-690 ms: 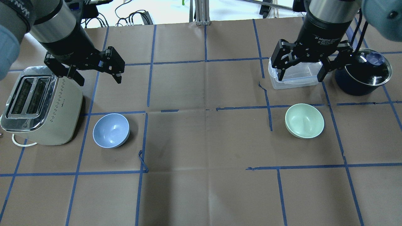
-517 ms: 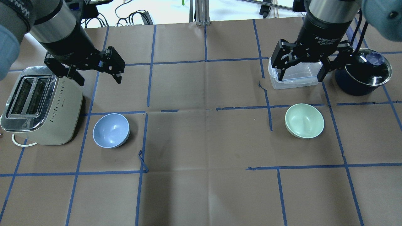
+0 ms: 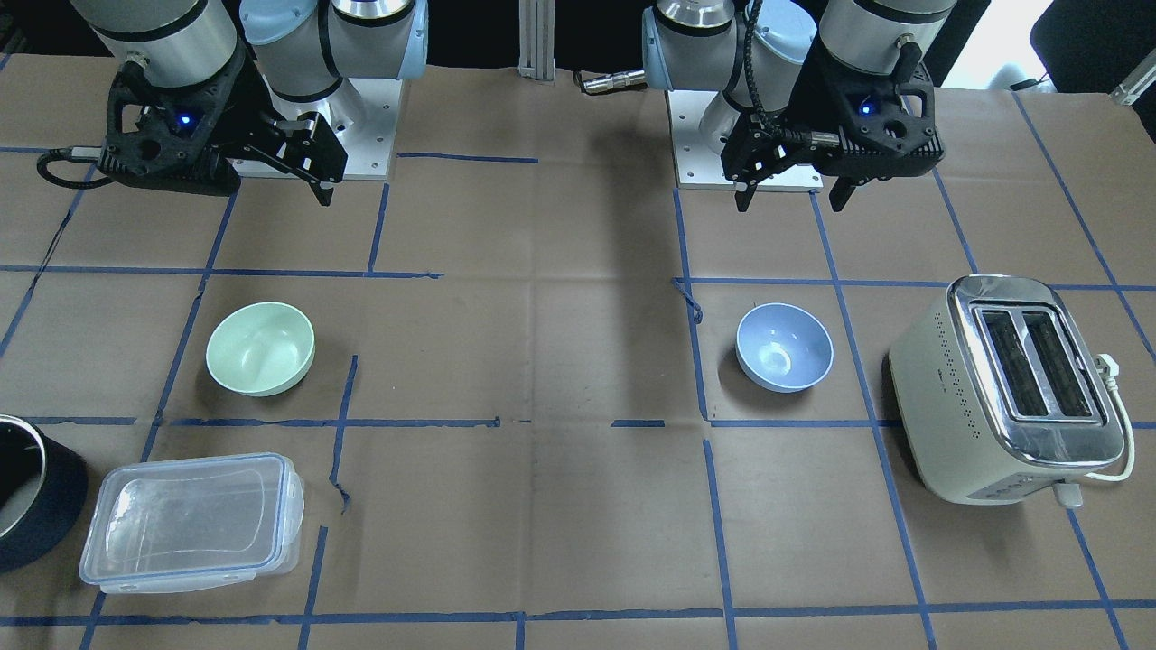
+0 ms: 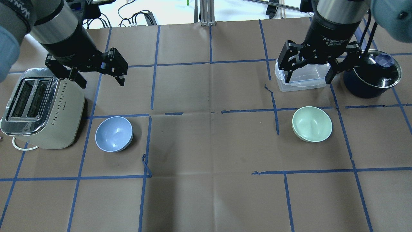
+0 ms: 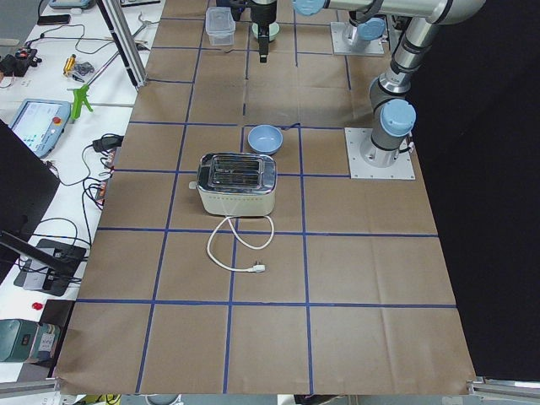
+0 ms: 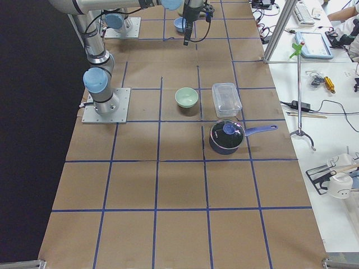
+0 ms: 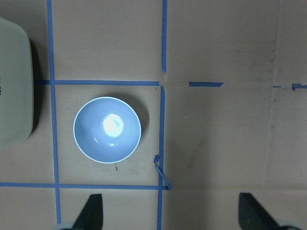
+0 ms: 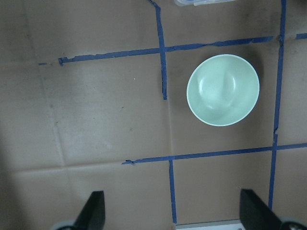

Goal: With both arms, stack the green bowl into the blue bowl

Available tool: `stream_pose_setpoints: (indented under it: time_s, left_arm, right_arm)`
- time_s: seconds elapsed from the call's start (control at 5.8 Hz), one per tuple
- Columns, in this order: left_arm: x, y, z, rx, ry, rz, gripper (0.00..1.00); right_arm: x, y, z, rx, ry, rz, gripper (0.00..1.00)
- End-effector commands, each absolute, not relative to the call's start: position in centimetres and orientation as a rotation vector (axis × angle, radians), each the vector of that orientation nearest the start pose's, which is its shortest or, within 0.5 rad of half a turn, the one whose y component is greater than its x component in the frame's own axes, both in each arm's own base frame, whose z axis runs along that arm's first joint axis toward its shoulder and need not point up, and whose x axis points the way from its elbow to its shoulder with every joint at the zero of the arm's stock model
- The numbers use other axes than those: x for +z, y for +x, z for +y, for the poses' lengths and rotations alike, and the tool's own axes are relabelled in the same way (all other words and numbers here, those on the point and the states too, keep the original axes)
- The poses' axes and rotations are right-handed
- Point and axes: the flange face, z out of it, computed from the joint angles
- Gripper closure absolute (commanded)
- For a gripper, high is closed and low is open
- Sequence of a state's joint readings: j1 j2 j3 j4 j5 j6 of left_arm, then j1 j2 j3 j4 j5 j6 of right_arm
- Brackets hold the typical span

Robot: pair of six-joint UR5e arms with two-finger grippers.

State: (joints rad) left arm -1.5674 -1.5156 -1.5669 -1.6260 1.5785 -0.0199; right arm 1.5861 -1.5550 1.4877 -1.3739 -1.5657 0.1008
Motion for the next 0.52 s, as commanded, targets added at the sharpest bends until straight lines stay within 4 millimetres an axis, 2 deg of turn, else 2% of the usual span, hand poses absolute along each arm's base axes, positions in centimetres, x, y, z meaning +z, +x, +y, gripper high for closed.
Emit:
stream_pose_setpoints:
  time_s: [0.0,0.17,0.34]
  left_arm:
    - [51.3,-12.5,-47.0,-0.012,-0.043,3.146,0.02]
    - [50.0,-11.0,-47.8,0.026,0.043,3.145,0.02]
    - [47.9,-9.8,-48.4,0.083,0.017,3.152,0.02]
  right_arm:
    - [50.1,11.2,-48.8,0.202,0.030,3.155,0.00]
    - [49.9,6.0,-49.5,0.226,0.011,3.143,0.00]
    - [48.9,0.6,-49.5,0.261,-0.025,3.116,0.00]
